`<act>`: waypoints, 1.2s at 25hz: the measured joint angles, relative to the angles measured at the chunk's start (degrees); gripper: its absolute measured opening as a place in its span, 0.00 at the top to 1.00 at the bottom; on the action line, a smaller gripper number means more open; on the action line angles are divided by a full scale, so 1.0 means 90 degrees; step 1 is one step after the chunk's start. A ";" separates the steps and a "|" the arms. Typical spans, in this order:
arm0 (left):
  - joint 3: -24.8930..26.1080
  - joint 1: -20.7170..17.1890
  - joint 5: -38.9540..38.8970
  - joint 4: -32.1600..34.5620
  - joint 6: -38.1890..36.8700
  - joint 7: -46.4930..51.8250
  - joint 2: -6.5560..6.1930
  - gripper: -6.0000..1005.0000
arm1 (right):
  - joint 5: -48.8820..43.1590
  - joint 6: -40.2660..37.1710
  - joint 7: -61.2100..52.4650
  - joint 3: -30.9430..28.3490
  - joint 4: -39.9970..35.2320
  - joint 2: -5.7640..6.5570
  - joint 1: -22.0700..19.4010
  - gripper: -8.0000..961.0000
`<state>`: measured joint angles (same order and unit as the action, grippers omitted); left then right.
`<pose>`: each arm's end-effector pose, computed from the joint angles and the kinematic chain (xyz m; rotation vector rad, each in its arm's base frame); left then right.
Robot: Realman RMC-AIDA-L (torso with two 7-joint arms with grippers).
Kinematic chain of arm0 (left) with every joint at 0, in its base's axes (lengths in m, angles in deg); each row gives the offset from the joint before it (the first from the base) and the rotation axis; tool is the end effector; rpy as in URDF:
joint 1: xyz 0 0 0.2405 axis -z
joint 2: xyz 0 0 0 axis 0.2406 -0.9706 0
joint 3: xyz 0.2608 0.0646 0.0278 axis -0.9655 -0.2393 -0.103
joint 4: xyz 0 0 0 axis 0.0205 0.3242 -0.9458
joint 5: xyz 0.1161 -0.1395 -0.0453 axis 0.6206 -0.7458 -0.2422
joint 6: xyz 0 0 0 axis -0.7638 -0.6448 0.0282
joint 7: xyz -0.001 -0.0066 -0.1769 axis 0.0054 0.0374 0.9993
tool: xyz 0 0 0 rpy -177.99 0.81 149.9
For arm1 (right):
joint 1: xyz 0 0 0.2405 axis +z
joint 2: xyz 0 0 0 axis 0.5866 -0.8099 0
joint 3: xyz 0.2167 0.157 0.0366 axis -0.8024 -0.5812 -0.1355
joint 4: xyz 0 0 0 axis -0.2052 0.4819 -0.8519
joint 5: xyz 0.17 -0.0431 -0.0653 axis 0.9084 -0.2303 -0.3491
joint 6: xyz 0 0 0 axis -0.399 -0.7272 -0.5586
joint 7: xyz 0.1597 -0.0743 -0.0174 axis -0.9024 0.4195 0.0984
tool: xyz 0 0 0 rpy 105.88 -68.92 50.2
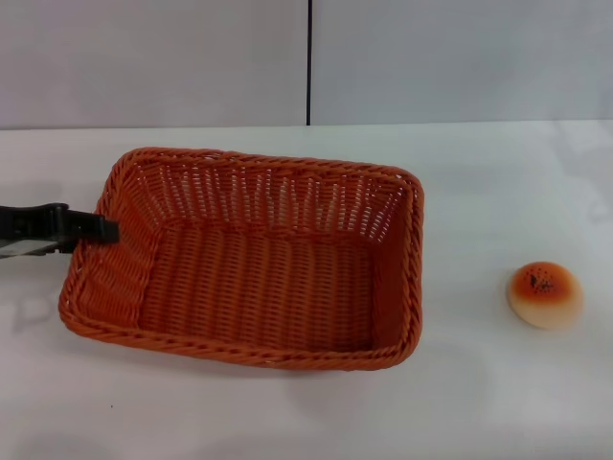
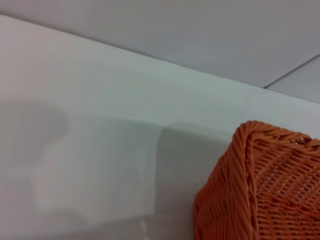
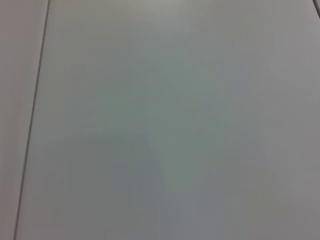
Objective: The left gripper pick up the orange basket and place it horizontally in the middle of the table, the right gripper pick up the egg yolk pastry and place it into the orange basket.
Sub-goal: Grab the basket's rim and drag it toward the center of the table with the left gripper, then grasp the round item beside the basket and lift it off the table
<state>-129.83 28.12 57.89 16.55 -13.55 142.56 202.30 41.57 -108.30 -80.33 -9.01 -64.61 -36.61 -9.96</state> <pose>-0.2928 0.2995 0.0321 -2.0120 -1.7641 -0.1624 0.2686 0.3479 0.0528 -1.5531 0.2649 1.1178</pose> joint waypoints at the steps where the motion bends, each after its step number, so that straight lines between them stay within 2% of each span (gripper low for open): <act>1: 0.0075 0.0005 -0.0009 0.0009 -0.0026 -0.0055 0.0000 0.57 | -0.0001 -0.0005 0.0000 -0.0005 0.0000 0.0000 -0.0004 0.33; 2: 0.0075 0.0005 -0.0009 0.0009 -0.0026 -0.0055 0.0000 0.54 | -0.0007 -0.0016 0.0000 -0.0005 -0.0015 0.0000 -0.0018 0.33; 6: 0.0994 -0.0013 -0.0563 0.0000 -0.0164 -0.0792 -0.0005 0.39 | -0.0196 -0.0093 -0.0025 0.0121 -0.0273 -0.0007 -0.0188 0.34; 11: 0.1932 -0.0215 -0.1880 -0.0185 -0.0175 -0.2293 0.0004 0.33 | -0.0578 0.0104 -0.0737 0.0134 -0.0506 0.0035 -0.0456 0.36; 13: 0.2081 -0.0345 -0.2515 -0.0469 -0.0162 -0.2987 0.0013 0.33 | -0.0981 0.0313 -0.1369 0.0103 -0.0944 0.0042 -0.0727 0.36; 16: 0.2164 -0.0593 -0.3682 -0.1194 -0.0198 -0.4253 0.0003 0.33 | -0.1600 0.0647 -0.2515 0.0061 -0.2208 -0.0003 -0.1386 0.37; 19: 0.2246 -0.0790 -0.4603 -0.2052 -0.0326 -0.5518 -0.0006 0.33 | -0.2188 0.0944 -0.4039 -0.0016 -0.3387 0.0034 -0.1965 0.38; 21: 0.2385 -0.0837 -0.4971 -0.2624 -0.0448 -0.6174 -0.0010 0.33 | -0.2865 0.0998 -0.5139 -0.0343 -0.4111 0.0062 -0.2201 0.38; 23: 0.2594 -0.0830 -0.5164 -0.3134 -0.0600 -0.6765 -0.0016 0.33 | -0.3847 0.0933 -0.6338 -0.0951 -0.4915 0.0050 -0.2309 0.39; 26: 0.2961 -0.0790 -0.5207 -0.3788 -0.0847 -0.7558 -0.0019 0.33 | -0.5468 0.0605 -0.8206 -0.1690 -0.6000 0.0101 -0.2228 0.39; 28: 0.3168 -0.0780 -0.5214 -0.4169 -0.0977 -0.8058 -0.0019 0.33 | -0.6492 0.0074 -0.9491 -0.2179 -0.6523 0.0259 -0.2021 0.40; 30: 0.3282 -0.0780 -0.5221 -0.4488 -0.1049 -0.8423 -0.0021 0.33 | -0.7275 -0.0545 -1.0582 -0.2631 -0.6695 0.0478 -0.1735 0.40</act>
<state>-100.30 21.10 10.91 -23.84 -22.99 66.75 202.11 -23.91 -113.20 -175.57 -32.69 -124.86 -32.31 -25.58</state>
